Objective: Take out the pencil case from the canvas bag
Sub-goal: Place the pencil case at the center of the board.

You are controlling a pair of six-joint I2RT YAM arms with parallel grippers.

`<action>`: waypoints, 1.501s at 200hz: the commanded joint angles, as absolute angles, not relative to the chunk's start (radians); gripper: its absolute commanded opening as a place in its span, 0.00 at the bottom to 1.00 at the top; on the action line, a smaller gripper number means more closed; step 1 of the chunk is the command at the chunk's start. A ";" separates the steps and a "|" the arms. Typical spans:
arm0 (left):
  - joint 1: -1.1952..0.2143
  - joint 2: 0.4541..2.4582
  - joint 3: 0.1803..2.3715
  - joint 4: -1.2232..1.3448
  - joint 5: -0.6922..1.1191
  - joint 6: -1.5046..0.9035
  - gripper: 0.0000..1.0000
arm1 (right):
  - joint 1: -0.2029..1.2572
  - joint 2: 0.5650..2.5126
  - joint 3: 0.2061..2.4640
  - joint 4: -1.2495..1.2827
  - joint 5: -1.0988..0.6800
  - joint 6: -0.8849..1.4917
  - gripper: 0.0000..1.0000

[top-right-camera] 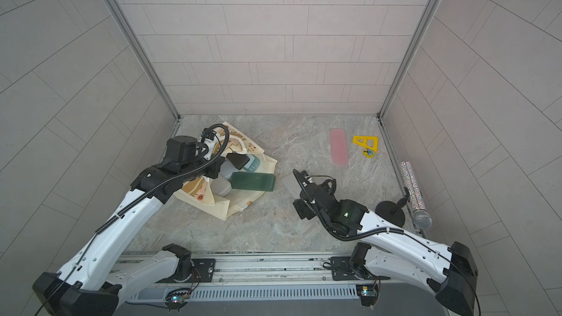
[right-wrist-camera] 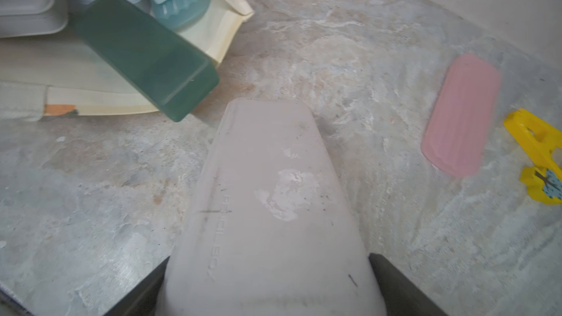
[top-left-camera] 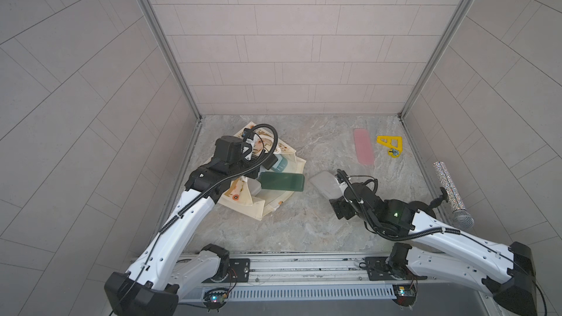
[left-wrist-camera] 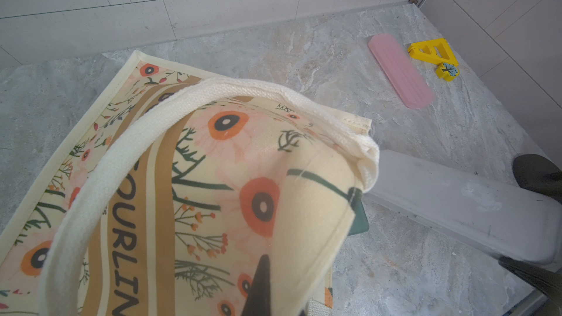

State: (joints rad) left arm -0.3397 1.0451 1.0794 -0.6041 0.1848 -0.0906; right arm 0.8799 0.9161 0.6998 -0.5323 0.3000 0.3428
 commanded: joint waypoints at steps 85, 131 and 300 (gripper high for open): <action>-0.331 1.113 1.177 -0.683 0.026 -0.313 0.00 | 0.566 1.437 0.984 -0.408 0.428 0.386 0.76; -0.332 1.162 1.201 -0.705 0.019 -0.410 0.00 | 0.438 1.707 1.184 -0.377 0.358 0.317 0.75; -0.348 1.129 1.227 -0.699 0.246 -0.286 0.00 | 0.290 1.997 1.336 -0.411 0.265 0.354 0.78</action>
